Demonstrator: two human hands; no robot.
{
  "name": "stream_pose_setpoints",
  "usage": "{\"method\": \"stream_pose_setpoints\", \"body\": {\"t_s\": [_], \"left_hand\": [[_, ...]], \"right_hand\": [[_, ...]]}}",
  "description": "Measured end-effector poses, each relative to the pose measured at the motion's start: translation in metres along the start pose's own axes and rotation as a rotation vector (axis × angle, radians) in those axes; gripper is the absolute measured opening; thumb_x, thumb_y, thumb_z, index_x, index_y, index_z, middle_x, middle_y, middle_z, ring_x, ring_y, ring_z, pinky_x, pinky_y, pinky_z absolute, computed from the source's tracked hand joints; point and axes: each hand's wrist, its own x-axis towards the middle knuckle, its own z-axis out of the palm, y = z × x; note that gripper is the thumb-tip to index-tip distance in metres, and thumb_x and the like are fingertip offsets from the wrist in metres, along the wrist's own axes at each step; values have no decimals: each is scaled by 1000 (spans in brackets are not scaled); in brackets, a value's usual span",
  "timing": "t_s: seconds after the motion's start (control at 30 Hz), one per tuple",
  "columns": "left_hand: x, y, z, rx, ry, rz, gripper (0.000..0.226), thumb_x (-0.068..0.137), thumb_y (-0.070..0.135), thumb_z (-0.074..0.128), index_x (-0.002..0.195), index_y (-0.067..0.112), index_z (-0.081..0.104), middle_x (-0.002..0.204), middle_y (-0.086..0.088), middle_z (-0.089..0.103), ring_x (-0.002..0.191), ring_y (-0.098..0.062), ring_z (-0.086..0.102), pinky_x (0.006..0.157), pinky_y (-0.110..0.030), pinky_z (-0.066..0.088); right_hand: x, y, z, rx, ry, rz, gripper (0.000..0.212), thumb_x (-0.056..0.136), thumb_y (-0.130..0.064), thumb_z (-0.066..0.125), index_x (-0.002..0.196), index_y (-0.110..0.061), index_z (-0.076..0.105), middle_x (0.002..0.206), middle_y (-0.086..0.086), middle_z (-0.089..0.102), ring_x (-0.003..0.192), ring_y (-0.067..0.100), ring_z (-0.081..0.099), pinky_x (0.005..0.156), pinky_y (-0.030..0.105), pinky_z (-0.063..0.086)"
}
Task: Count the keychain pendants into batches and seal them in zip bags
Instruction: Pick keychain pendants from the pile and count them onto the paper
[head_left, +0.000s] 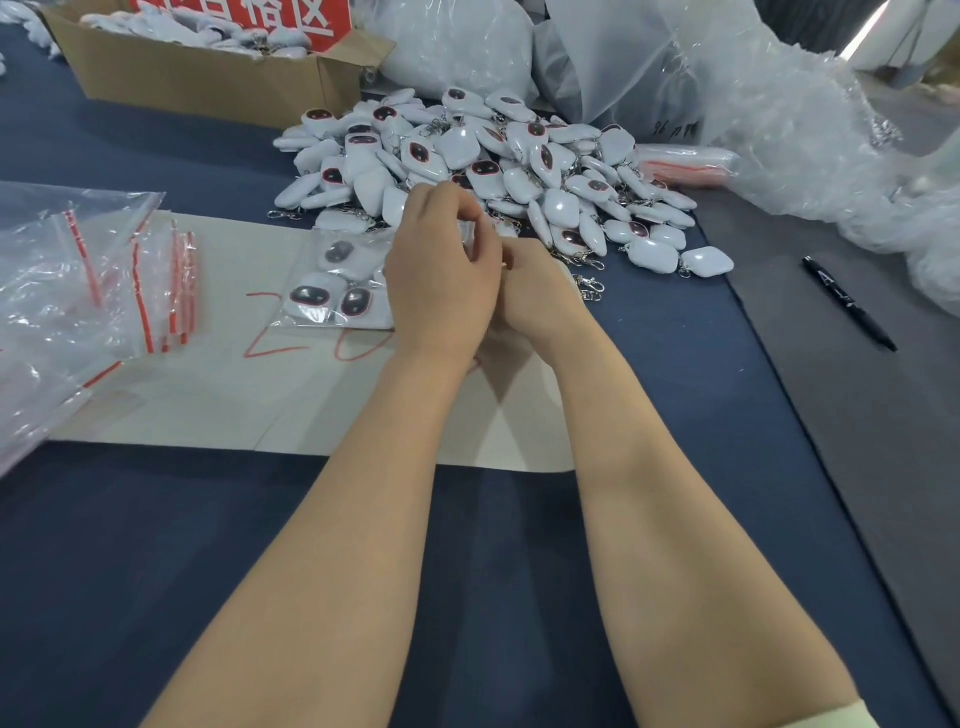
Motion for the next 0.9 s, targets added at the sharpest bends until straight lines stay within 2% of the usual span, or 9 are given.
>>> {"method": "stream_pose_setpoints", "body": {"t_s": [0.03, 0.1, 0.2, 0.27, 0.37, 0.47, 0.67, 0.8, 0.9], "left_hand": [[0, -1, 0, 7, -6, -5, 5, 86, 14, 56, 88, 11, 59, 93, 4, 52, 69, -12, 48, 61, -19, 28], [0, -5, 2, 28, -43, -26, 8, 87, 16, 56, 91, 10, 60, 98, -1, 55, 75, -16, 53, 65, -25, 36], [-2, -8, 7, 130, -153, -21, 18, 90, 19, 54, 102, 8, 60, 110, -8, 57, 99, -25, 53, 82, -33, 40], [-4, -10, 10, 192, -201, 14, 23, 90, 19, 53, 108, 7, 60, 115, -10, 57, 108, -28, 48, 88, -32, 36], [-5, -10, 11, 189, -253, -13, 25, 89, 21, 53, 109, 8, 60, 112, -9, 59, 107, -27, 50, 88, -34, 38], [-6, -10, 12, 204, -299, -32, 23, 90, 23, 53, 107, 8, 59, 110, -9, 59, 107, -27, 50, 89, -37, 40], [-7, -9, 12, 210, -296, -47, 21, 91, 26, 53, 101, 9, 60, 106, -9, 60, 104, -27, 50, 88, -39, 41], [-7, -8, 12, 202, -287, -54, 20, 91, 27, 53, 97, 10, 60, 103, -8, 60, 102, -27, 51, 86, -40, 42], [-7, -8, 13, 194, -279, -53, 20, 91, 28, 53, 96, 10, 61, 102, -8, 60, 101, -27, 52, 86, -40, 43]], "right_hand": [[0, 0, 1, -13, 28, -20, 38, 87, 2, 48, 63, -27, 56, 47, -18, 54, 49, -7, 47, 51, 10, 36], [4, 3, 1, -45, 183, -51, 28, 91, -3, 49, 79, -23, 65, 72, -15, 63, 70, -1, 55, 65, 17, 41], [9, 16, -7, -230, 462, 65, 30, 94, -11, 43, 112, -17, 67, 116, 0, 64, 109, 17, 55, 90, 25, 42], [11, 28, -12, -411, 414, 116, 34, 97, -17, 41, 124, -19, 62, 134, 3, 53, 126, 25, 44, 100, 34, 37], [12, 36, -9, -642, 223, 124, 37, 100, -29, 41, 135, -24, 51, 155, 3, 28, 143, 30, 18, 115, 45, 21], [14, 39, -7, -720, 146, 142, 44, 100, -29, 37, 144, -28, 38, 161, 0, 11, 147, 31, 2, 118, 53, 6], [22, 41, -4, -805, 89, 246, 55, 101, -28, 32, 153, -25, 16, 162, 1, 0, 148, 33, -5, 116, 57, 0], [23, 40, -3, -822, 90, 272, 55, 101, -25, 29, 153, -19, 14, 162, 1, -2, 147, 34, -6, 115, 59, -1], [23, 38, -4, -815, 106, 271, 53, 100, -22, 29, 152, -15, 19, 162, 1, 3, 147, 34, -3, 115, 58, 1]]}}
